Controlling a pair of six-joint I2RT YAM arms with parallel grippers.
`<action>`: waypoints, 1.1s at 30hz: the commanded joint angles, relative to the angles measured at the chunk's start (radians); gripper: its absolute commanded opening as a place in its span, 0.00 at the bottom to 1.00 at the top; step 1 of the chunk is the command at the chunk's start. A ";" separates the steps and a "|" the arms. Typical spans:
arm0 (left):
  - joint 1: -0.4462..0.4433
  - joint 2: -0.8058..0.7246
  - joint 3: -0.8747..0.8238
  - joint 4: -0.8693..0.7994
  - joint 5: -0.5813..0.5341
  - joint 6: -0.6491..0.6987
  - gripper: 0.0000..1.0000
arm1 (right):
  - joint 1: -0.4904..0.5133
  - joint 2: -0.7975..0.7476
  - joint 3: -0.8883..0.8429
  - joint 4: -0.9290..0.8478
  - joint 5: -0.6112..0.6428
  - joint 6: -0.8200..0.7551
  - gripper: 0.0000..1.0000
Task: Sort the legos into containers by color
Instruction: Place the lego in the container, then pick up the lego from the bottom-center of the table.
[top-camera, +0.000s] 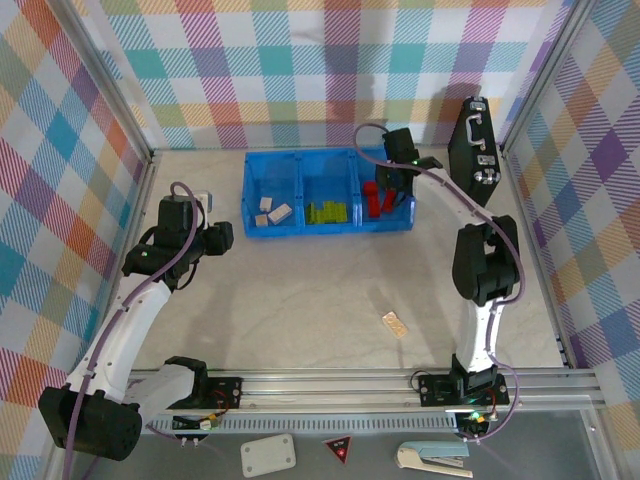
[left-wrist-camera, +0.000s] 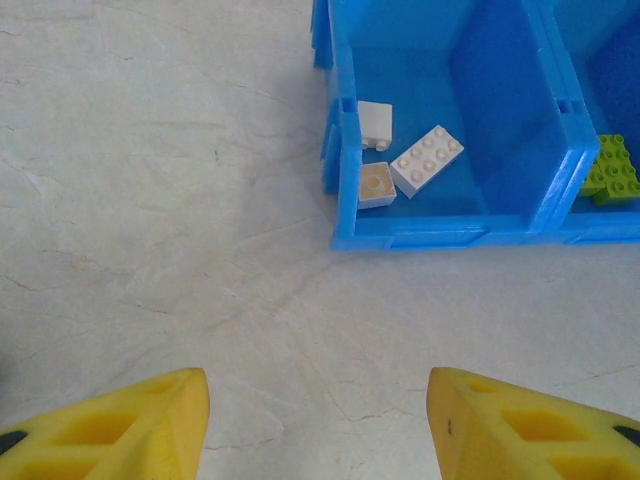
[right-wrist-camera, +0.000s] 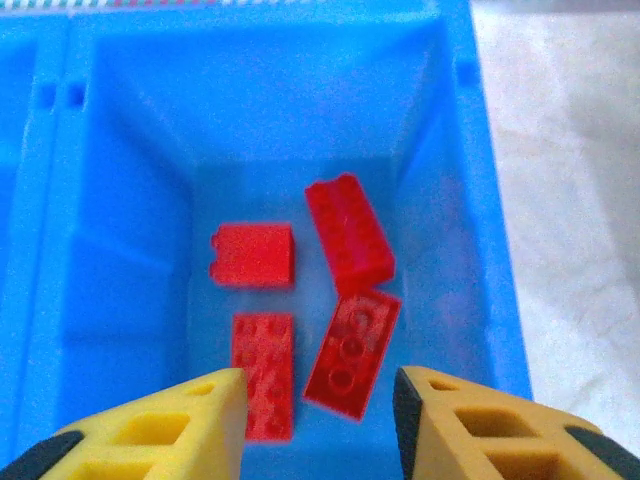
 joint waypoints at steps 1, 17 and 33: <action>0.017 -0.011 0.004 -0.012 0.007 0.009 0.60 | 0.026 -0.063 -0.027 -0.142 -0.082 0.042 0.44; 0.031 0.004 0.000 0.021 0.186 0.007 0.60 | 0.198 -0.313 -0.335 -0.425 -0.274 0.072 0.44; 0.035 0.012 -0.018 0.110 0.679 0.044 0.62 | 0.327 -0.391 -0.562 -0.534 -0.297 0.088 0.56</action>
